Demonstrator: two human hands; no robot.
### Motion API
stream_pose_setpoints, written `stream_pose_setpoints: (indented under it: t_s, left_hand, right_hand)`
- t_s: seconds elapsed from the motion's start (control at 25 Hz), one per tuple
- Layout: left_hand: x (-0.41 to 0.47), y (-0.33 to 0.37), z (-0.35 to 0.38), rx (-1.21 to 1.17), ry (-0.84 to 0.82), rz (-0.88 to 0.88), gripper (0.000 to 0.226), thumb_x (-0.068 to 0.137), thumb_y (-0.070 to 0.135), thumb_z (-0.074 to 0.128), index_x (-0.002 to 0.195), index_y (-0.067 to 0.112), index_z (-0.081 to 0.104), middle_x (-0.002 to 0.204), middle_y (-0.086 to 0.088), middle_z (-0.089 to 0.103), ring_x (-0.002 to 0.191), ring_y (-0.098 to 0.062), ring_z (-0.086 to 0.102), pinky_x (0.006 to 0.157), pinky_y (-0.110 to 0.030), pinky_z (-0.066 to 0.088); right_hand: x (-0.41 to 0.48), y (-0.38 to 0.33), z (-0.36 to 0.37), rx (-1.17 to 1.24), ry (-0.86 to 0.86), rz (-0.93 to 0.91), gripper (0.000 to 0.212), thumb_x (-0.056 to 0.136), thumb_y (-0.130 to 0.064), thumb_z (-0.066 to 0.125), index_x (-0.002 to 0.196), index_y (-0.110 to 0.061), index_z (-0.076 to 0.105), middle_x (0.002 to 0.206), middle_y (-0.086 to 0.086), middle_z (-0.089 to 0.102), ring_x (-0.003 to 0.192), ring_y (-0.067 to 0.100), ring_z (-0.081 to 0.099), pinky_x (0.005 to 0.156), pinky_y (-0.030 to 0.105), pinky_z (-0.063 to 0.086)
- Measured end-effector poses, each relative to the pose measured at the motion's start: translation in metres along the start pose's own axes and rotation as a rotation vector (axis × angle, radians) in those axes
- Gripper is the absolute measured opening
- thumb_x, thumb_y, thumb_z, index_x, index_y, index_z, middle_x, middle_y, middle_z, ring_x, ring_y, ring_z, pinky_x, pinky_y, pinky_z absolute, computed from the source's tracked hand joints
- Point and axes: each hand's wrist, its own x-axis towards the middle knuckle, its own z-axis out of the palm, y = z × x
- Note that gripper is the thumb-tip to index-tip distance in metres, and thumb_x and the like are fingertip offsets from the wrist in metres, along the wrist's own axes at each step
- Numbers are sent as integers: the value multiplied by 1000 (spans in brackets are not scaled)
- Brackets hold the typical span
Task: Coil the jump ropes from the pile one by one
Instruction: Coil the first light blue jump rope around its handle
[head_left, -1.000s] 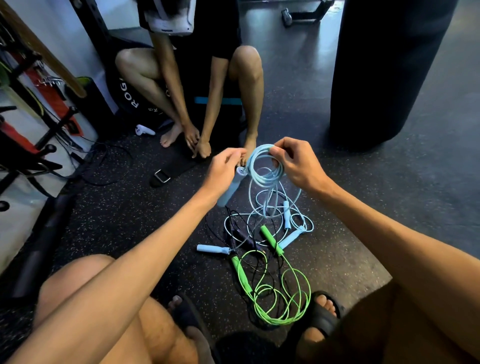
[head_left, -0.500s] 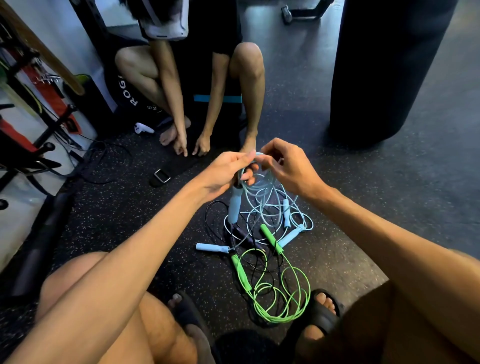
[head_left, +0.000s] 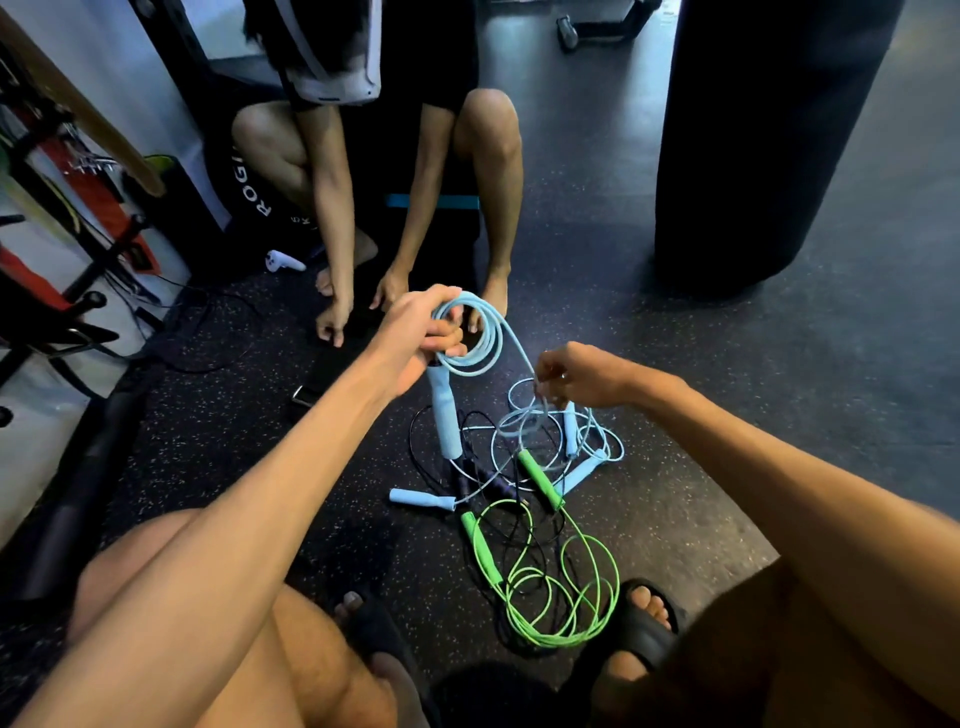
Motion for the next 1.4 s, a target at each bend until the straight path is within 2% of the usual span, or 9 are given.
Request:
stream_pose_setpoints:
  t_s: [0.12,0.28,0.52,0.68,0.84,1.0,1.12,1.28,1.4]
  left_hand:
    - [2,-2,-6,46,107,33,42,98,30,54,62,15,39,40,9,18,34,-6,17,46,-23,29]
    - [10,-9,-23,-30,356,62,43,100,26,51,61,18,34,39,10,21,32,-5,19,39,-22,26]
    - [14,-6,-67,-131,813,19,38,95,22,53,60,11,43,32,6,36,23,-6,27,37,-23,36]
    - [16,-14,-63,-202,507,-67,41,100,25,47,62,14,36,36,7,20,25,-6,19,37,-18,32]
    - [10,-16,-34,-58,222,-64,43,101,32,48,63,15,40,39,8,18,32,-6,17,43,-22,33]
    - [0,-22,0,24,39,-68,42,103,33,42,68,9,46,44,6,20,36,-7,18,47,-24,39]
    - [-7,-20,11,30,-35,-113,41,105,26,33,72,7,48,45,6,24,39,-9,20,54,-27,37]
    - [-15,-13,12,119,-123,-121,36,104,23,35,77,5,52,45,6,32,41,-8,23,60,-28,29]
    - [-17,-9,11,169,-184,-160,36,103,24,38,82,2,57,48,4,29,42,-9,23,61,-27,34]
  right_hand:
    - [0,-2,-2,-35,-3,25,22,94,-28,63,73,-27,56,65,-12,57,58,1,52,57,22,40]
    - [-6,0,-2,-109,-83,83,31,98,-30,55,68,-23,62,61,-5,55,56,9,47,52,18,36]
    - [-15,31,0,-9,-42,496,26,92,3,41,87,14,64,67,24,68,56,32,70,59,45,62]
    - [-19,31,-3,-139,52,486,17,87,4,47,87,10,63,88,27,70,78,38,72,68,40,60]
    - [-5,13,2,31,206,125,45,94,-14,58,136,-5,46,130,19,58,118,31,57,99,38,47]
    - [0,-22,5,438,245,-128,44,99,-23,54,139,-9,45,132,10,58,118,18,59,103,31,46]
    - [-1,-29,7,385,333,-155,41,97,-27,57,132,-7,50,126,9,59,114,19,59,100,29,47]
    - [-5,-27,-1,312,364,-246,37,92,-25,66,122,-6,55,117,10,59,107,15,56,90,5,39]
    - [-8,-28,-8,591,115,-213,32,94,-13,63,123,-4,56,113,16,68,98,16,61,88,27,51]
